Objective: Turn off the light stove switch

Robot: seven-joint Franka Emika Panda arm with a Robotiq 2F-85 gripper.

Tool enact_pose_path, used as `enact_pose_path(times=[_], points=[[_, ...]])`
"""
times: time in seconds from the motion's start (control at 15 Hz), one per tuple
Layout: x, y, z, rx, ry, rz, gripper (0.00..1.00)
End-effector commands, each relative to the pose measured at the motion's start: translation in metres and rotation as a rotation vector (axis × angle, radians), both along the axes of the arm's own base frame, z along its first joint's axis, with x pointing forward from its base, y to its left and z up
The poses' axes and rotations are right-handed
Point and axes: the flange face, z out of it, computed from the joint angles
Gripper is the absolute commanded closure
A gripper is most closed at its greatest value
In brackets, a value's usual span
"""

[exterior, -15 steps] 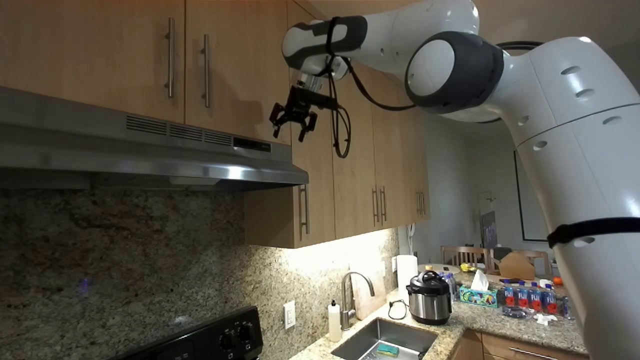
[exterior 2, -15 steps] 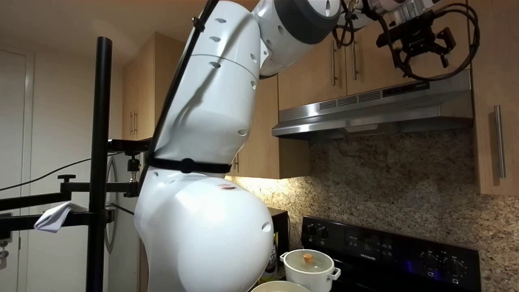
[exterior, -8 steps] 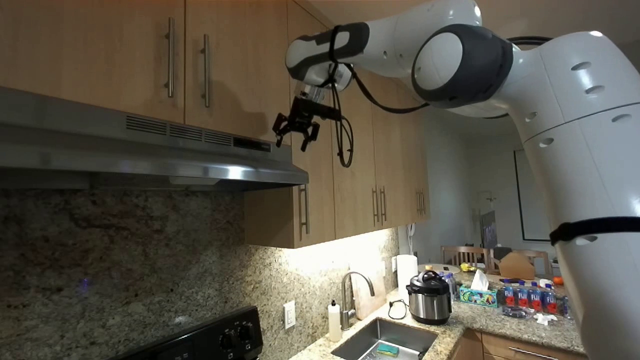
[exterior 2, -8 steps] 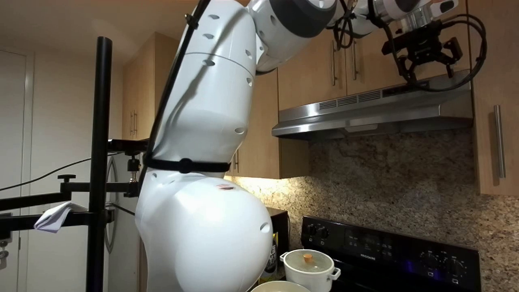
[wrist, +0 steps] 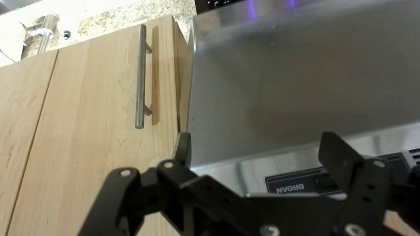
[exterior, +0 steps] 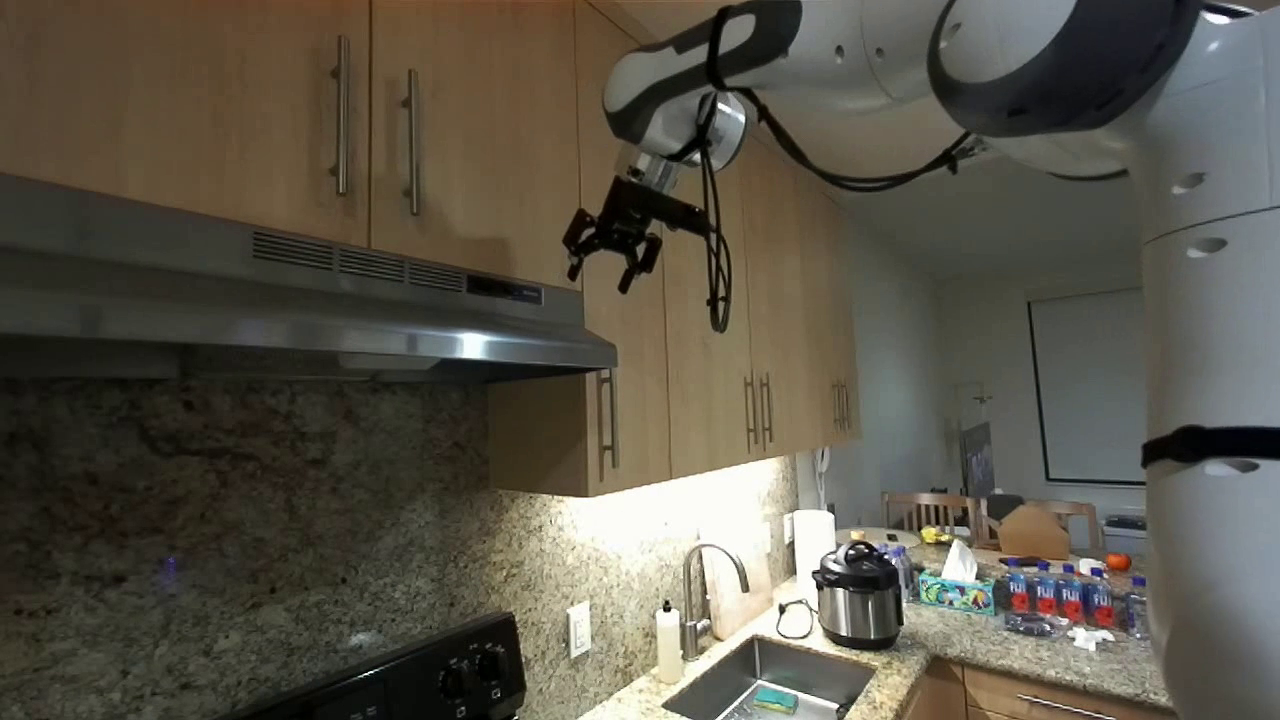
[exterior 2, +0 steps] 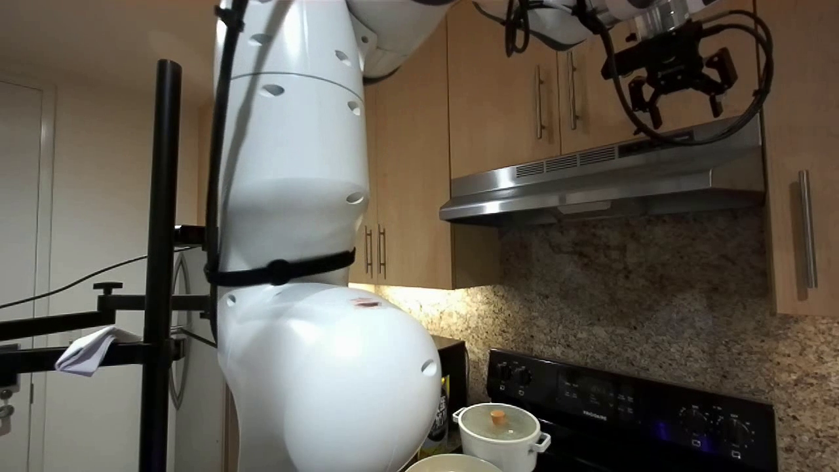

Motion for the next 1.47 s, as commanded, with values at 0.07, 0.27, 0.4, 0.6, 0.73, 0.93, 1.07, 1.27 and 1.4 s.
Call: enact_pose_path(times=[0.07, 0.27, 0.4, 0.6, 0.73, 0.93, 1.07, 1.27, 1.4], points=[[-0.05, 0.01, -0.036, 0.014, 0.063, 0.012, 0.0], [-0.07, 0.01, -0.064, 0.033, 0.124, 0.001, 0.0], [-0.081, 0.009, -0.085, 0.058, 0.165, -0.007, 0.0], [-0.093, 0.005, -0.117, 0.078, 0.234, -0.021, 0.0], [-0.098, 0.003, -0.134, 0.082, 0.273, -0.024, 0.0], [-0.102, 0.002, -0.15, 0.091, 0.31, -0.026, 0.0], [-0.091, 0.001, -0.149, 0.079, 0.301, -0.008, 0.0], [-0.092, 0.001, -0.152, 0.083, 0.307, -0.014, 0.0], [-0.092, 0.001, -0.152, 0.083, 0.307, -0.014, 0.0]])
